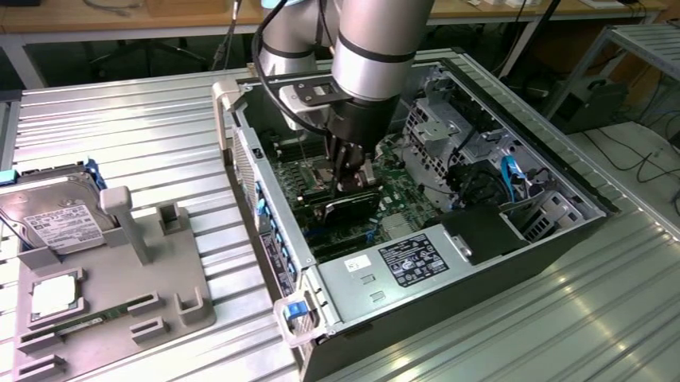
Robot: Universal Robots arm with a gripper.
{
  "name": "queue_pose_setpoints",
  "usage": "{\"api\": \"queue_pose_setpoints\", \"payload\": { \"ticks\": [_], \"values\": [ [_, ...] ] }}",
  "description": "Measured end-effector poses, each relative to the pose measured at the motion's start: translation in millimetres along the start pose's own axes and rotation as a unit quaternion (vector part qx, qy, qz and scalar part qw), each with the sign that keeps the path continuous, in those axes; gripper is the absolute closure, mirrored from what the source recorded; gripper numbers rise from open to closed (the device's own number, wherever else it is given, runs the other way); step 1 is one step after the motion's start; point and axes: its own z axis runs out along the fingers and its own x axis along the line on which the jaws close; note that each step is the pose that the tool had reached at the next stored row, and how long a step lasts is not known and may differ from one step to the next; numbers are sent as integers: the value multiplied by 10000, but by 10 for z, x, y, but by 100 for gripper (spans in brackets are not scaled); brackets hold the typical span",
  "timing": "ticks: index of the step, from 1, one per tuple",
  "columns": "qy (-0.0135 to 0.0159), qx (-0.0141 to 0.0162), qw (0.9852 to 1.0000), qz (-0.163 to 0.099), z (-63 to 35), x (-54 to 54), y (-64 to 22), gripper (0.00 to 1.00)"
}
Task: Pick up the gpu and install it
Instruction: 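Press down on the gpu until it lock into place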
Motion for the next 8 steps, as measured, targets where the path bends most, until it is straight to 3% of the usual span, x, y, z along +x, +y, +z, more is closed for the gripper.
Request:
{"api": "queue_pose_setpoints", "payload": {
  "ticks": [8],
  "values": [
    [0, 1, 10000, -38, 5, 2, 150, 89]
  ]
}}
